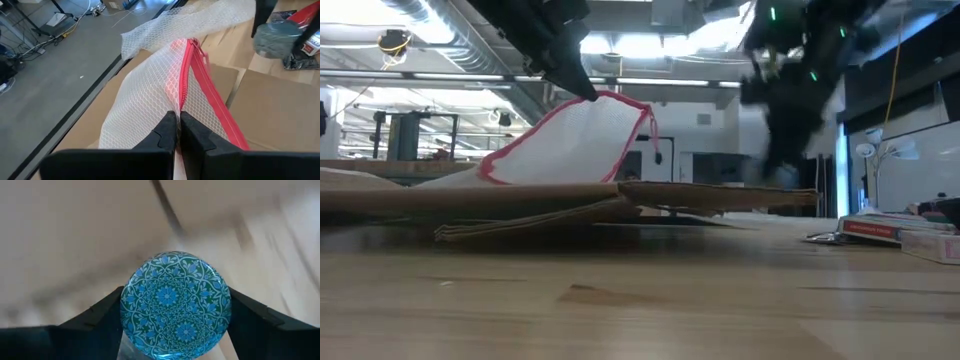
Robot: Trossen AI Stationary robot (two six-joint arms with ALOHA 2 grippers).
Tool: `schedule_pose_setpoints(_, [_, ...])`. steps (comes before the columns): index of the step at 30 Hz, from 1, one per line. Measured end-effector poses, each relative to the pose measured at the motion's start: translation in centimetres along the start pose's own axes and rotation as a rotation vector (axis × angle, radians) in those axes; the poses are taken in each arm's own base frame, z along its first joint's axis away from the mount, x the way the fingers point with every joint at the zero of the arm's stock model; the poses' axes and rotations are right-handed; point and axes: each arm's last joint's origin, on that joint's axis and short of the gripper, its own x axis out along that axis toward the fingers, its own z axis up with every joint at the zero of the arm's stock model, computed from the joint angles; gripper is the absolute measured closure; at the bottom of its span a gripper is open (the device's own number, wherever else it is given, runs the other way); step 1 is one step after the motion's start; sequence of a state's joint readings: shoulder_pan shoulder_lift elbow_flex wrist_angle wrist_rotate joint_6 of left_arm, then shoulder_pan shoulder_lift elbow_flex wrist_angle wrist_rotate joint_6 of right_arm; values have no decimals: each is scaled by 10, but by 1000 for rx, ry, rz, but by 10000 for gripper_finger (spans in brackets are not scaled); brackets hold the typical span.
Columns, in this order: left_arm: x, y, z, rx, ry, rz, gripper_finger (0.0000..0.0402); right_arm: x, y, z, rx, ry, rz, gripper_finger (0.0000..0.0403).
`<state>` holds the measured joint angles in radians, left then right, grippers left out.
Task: Unpack boxes
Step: Put the scented candle into the white pouch
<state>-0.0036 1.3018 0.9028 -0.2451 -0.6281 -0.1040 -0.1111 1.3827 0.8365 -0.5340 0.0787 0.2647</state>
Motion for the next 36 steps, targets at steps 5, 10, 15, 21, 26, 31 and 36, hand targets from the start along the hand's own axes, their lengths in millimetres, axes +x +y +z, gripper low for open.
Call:
schedule_pose_setpoints(5, [0,0,0,-1,-1,0,394,-19,33,34,-116,-317,108,128])
schedule_pose_setpoints(10, [0,0,3,-29,-24,-3,394,-24,59,60,-190,-662,174,128])
schedule_pose_setpoints(15, [-1,-2,8,-75,-70,-14,394,1,72,74,-250,-815,177,128])
schedule_pose_setpoints(21, [-5,-7,11,-111,-96,-86,394,43,73,93,-283,-801,22,128])
schedule_pose_setpoints(26, [-8,-12,12,-130,-110,-118,394,68,76,121,-312,-691,-68,75])
schedule_pose_setpoints(31, [-10,-13,11,-121,-102,-125,394,59,79,148,-342,-577,-99,19])
schedule_pose_setpoints(36, [-10,-13,9,-109,-87,-126,394,57,79,148,-416,-566,-118,54])
